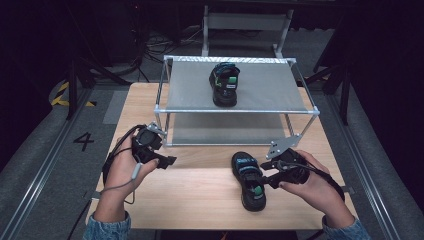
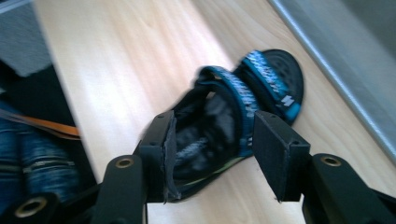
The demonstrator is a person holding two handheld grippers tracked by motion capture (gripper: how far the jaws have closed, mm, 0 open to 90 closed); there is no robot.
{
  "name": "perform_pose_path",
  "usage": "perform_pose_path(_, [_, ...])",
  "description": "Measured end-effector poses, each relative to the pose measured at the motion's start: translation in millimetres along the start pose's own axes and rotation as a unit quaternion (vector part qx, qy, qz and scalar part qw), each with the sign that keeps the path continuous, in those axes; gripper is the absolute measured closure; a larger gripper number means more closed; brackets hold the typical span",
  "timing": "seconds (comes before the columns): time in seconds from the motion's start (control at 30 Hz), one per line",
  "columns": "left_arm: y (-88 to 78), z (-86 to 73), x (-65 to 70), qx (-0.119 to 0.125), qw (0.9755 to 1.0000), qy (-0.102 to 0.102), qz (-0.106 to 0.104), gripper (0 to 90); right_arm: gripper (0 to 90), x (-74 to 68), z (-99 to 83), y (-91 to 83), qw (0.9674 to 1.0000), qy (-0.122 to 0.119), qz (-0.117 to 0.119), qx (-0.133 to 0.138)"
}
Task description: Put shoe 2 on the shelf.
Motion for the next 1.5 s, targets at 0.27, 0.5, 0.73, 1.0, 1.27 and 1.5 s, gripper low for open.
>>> perform_pose_path(0.27, [0.1,-7.7,-0.6,-0.006,0.9999,-0.010,0.005,29.3,48.0,14.4,2.2,24.6,0.9997,0.001,-0.009,-0.025])
perform_pose_path(0.5, [3.0,-15.1,-1.4,-0.019,0.9997,-0.015,0.003,29.0,49.6,19.9,4.0,42.3,0.9988,0.003,-0.007,-0.049])
perform_pose_path(0.73, [4.9,-19.9,-1.9,-0.026,0.9995,-0.019,0.002,27.0,62.2,17.8,6.4,52.6,0.9979,-0.009,-0.014,-0.063])
perform_pose_path(1.0, [4.0,-25.3,-4.1,-0.027,0.9993,-0.025,0.001,27.1,70.5,19.3,8.6,49.5,0.9979,-0.012,-0.012,-0.063])
perform_pose_path(1.27, [6.2,-32.2,-10.0,-0.035,0.9989,-0.030,0.003,27.1,70.8,20.7,12.3,43.0,0.9978,-0.012,0.002,-0.065])
perform_pose_path(1.5, [3.8,-35.6,-12.0,-0.037,0.9988,-0.033,0.006,23.9,70.9,21.6,18.0,29.7,0.9980,-0.003,0.002,-0.063])
Point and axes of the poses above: each handheld gripper's, and its own axes: y roughly forward along the jaws, z roughly out of its top, x roughly to its right, the point moved 4 cm from there along y, roughly forward along the jaws, and after that the axes turned 12 degrees about y, right-handed, at the moved point
